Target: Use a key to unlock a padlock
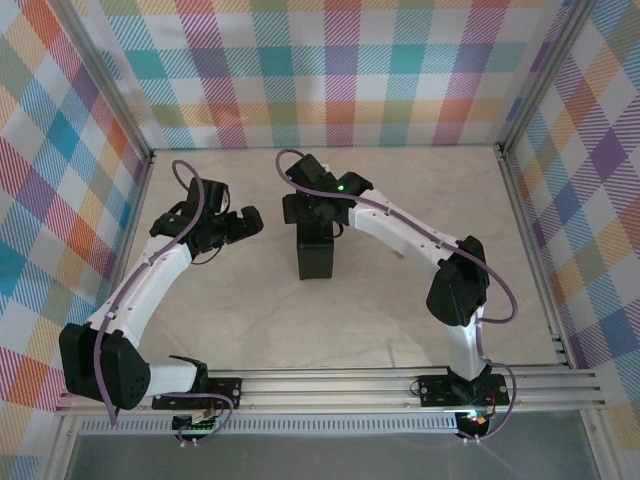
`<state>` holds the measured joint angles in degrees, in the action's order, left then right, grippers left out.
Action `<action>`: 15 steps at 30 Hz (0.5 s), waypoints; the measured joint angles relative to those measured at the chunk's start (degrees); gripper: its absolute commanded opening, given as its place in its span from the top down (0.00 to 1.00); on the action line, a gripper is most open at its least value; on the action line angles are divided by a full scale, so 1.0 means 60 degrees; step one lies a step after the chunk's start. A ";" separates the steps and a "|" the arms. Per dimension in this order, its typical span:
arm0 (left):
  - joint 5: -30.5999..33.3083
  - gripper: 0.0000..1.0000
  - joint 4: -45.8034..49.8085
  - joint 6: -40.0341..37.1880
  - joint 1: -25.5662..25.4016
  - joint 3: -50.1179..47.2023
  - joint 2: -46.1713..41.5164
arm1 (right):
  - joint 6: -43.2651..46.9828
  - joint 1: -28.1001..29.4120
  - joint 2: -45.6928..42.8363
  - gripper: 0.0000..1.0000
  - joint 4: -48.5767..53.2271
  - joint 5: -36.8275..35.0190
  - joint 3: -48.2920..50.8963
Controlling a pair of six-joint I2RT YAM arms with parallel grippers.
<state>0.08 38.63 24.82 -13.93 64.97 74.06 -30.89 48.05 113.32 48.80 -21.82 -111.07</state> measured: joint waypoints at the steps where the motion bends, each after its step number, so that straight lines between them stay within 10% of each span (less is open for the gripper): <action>1: 0.0000 0.00 0.0000 -0.0004 0.0000 0.0000 -0.0011 | 0.0011 0.0000 0.0000 0.00 0.0051 -0.0044 0.0000; 15: -0.0036 0.03 0.0000 -0.0069 0.0055 0.0000 -0.0047 | 0.0237 0.0007 0.0106 0.00 0.0055 0.0069 0.0087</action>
<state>-0.14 38.63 24.40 -13.61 64.97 73.78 -29.47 48.10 113.95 49.12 -21.41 -110.54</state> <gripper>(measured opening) 0.982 0.996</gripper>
